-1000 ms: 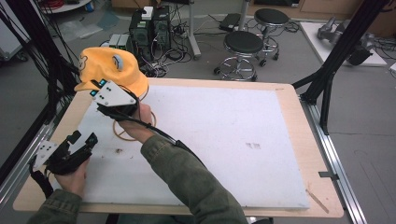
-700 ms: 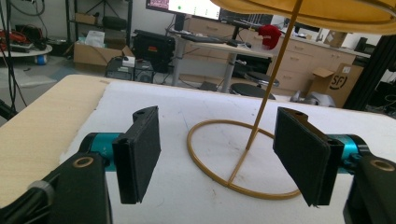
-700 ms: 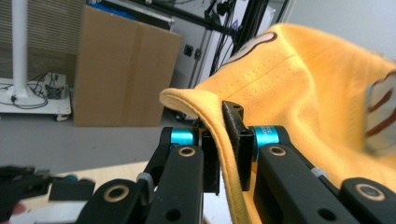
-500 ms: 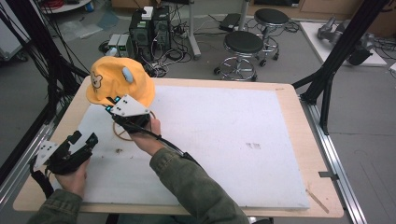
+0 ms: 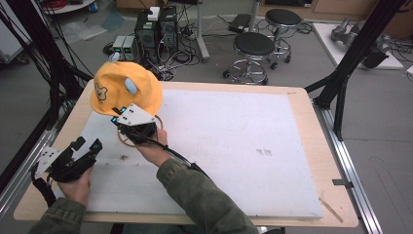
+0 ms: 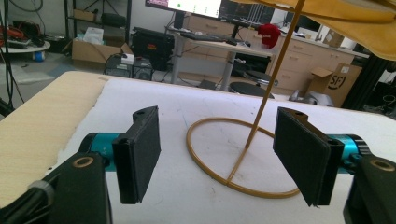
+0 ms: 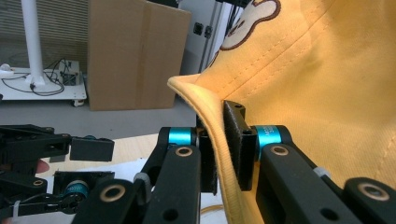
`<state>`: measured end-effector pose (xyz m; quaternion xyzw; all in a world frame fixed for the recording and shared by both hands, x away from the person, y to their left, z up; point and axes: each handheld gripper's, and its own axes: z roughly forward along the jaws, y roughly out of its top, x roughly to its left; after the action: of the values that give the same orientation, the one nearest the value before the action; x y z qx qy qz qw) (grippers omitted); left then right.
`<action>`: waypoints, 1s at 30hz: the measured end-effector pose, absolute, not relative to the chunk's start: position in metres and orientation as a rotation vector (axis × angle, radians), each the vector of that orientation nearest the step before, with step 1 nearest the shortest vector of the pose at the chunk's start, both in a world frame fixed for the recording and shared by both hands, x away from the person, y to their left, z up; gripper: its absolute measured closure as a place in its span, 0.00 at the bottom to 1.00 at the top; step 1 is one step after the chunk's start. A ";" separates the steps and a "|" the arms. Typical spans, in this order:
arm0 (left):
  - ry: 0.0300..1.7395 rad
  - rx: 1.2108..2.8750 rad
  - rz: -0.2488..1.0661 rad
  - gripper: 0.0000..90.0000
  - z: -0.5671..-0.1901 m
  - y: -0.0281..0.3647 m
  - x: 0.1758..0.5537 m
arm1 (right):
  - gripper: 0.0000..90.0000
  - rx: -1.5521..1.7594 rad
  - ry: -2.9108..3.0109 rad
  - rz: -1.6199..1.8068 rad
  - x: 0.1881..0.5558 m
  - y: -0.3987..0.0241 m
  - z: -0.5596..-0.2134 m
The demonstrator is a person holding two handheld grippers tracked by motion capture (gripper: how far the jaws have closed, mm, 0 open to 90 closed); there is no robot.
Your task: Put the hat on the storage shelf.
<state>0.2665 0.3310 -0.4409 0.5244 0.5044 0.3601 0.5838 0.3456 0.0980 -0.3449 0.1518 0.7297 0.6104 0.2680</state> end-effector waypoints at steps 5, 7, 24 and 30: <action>1.177 1.226 0.839 0.36 -0.441 0.331 0.266 | 0.93 0.415 1.969 1.654 0.346 0.098 -0.345; 1.178 1.224 0.838 0.36 -0.441 0.331 0.266 | 0.91 0.420 1.969 1.656 0.345 0.098 -0.345; 1.181 1.220 0.834 0.36 -0.441 0.331 0.267 | 0.33 0.447 1.980 1.725 0.334 0.096 -0.336; 1.182 1.221 0.832 0.36 -0.441 0.331 0.267 | 0.32 0.454 1.948 1.726 0.333 0.089 -0.329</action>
<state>0.2667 0.3313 -0.4411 0.5235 0.5068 0.3568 0.5846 0.3331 0.0887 -0.3286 0.1664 0.7144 0.6331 0.2471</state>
